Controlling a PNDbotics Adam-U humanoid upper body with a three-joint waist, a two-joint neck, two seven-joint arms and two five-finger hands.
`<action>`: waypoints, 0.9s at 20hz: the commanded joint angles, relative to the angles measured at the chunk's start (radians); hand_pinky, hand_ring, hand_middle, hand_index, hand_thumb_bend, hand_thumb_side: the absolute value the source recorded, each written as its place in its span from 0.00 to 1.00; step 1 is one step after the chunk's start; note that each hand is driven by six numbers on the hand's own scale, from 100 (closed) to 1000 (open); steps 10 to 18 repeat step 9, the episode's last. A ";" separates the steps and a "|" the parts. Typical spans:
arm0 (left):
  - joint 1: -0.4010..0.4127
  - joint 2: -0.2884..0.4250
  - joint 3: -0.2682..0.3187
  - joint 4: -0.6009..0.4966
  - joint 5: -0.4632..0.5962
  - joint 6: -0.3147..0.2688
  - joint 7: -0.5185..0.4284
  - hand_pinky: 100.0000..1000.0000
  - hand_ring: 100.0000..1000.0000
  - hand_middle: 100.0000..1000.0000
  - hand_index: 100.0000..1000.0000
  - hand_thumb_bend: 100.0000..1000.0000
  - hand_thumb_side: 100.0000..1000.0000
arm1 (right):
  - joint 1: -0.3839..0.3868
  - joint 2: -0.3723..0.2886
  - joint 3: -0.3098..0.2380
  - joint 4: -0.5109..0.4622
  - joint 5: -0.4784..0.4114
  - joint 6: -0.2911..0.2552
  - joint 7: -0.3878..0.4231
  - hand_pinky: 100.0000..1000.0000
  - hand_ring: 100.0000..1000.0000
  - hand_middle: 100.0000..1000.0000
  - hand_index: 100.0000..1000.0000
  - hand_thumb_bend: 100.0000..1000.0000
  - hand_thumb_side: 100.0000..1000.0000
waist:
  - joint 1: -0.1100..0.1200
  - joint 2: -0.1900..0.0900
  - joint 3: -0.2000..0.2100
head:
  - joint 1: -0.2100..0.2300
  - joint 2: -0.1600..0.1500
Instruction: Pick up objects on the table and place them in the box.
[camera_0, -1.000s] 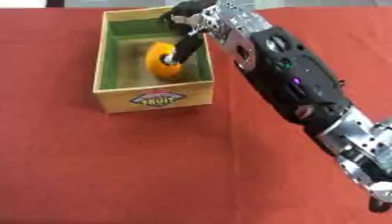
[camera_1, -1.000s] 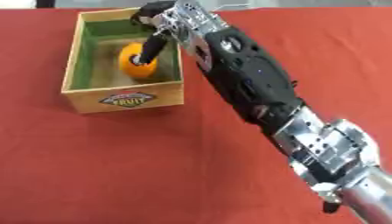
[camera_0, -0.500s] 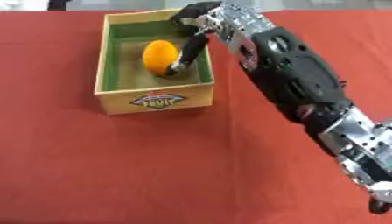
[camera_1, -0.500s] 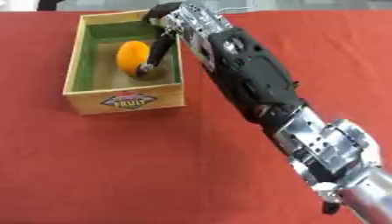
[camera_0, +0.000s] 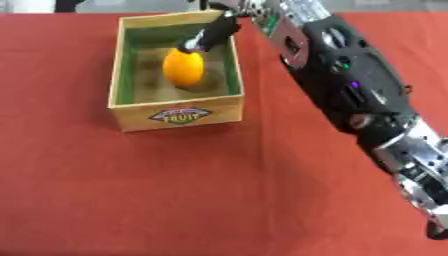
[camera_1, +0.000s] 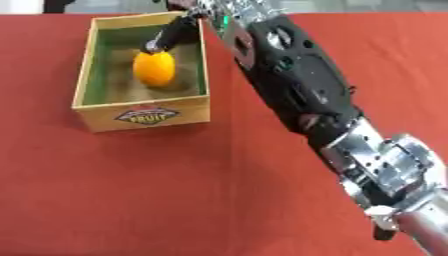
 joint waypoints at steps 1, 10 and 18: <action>-0.007 0.014 0.008 -0.019 -0.008 -0.001 0.005 0.51 0.52 0.58 0.73 0.01 0.85 | 0.006 -0.073 -0.026 -0.197 -0.079 0.048 -0.063 0.83 0.84 0.74 0.94 0.00 0.83 | 0.003 -0.029 -0.004 | 0.010 0.012; -0.005 0.017 0.011 -0.019 -0.015 -0.001 0.009 0.51 0.53 0.58 0.73 0.01 0.85 | 0.135 -0.201 -0.099 -0.542 -0.337 0.169 -0.302 0.82 0.80 0.69 0.90 0.00 0.85 | 0.008 -0.039 -0.018 | 0.028 0.027; -0.005 0.017 0.011 -0.019 -0.015 -0.001 0.009 0.51 0.53 0.58 0.73 0.01 0.85 | 0.135 -0.201 -0.099 -0.542 -0.337 0.169 -0.302 0.82 0.80 0.69 0.90 0.00 0.85 | 0.008 -0.039 -0.018 | 0.028 0.027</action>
